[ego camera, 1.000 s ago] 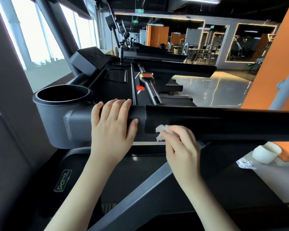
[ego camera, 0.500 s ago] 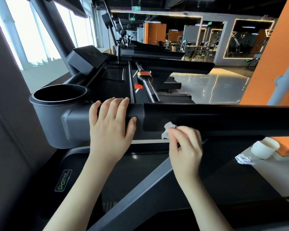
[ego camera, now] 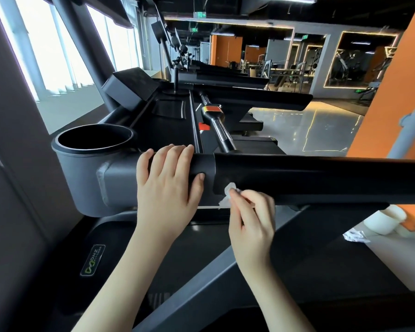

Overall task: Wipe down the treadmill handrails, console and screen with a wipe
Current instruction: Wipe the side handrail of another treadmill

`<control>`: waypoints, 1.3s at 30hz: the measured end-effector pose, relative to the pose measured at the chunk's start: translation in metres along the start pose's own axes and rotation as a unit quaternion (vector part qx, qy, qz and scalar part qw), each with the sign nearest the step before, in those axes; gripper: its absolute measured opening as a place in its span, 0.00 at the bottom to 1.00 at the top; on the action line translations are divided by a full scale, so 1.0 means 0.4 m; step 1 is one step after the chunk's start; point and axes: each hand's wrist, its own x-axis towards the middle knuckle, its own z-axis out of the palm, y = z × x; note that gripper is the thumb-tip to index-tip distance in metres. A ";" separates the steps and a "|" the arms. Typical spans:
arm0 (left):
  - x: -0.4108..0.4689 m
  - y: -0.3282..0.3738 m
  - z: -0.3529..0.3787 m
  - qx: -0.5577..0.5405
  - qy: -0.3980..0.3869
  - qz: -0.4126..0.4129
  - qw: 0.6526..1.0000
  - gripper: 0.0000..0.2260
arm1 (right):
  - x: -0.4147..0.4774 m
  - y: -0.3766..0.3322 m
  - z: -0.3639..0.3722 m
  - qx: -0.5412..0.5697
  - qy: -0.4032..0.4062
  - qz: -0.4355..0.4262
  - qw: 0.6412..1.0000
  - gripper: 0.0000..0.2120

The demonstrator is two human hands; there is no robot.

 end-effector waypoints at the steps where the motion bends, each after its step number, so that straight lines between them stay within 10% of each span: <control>1: 0.000 0.001 0.000 -0.001 -0.001 0.000 1.000 0.20 | 0.010 0.001 0.000 -0.003 -0.004 -0.016 1.000 0.05; 13: 0.000 -0.001 0.002 -0.005 -0.001 0.000 1.000 0.20 | 0.279 -0.026 0.016 0.020 -0.201 0.061 0.978 0.09; 21: -0.001 -0.001 -0.005 -0.005 -0.003 0.002 1.000 0.20 | 0.392 0.008 0.099 -0.035 -0.520 0.178 0.835 0.17; 29: 0.002 -0.005 -0.007 -0.005 -0.013 0.003 1.000 0.20 | 0.414 -0.009 0.124 -0.042 -0.590 0.193 0.783 0.18; 39: 0.000 -0.033 -0.027 -0.005 -0.044 -0.021 0.999 0.26 | 0.350 -0.001 0.025 0.081 -0.393 0.221 0.889 0.07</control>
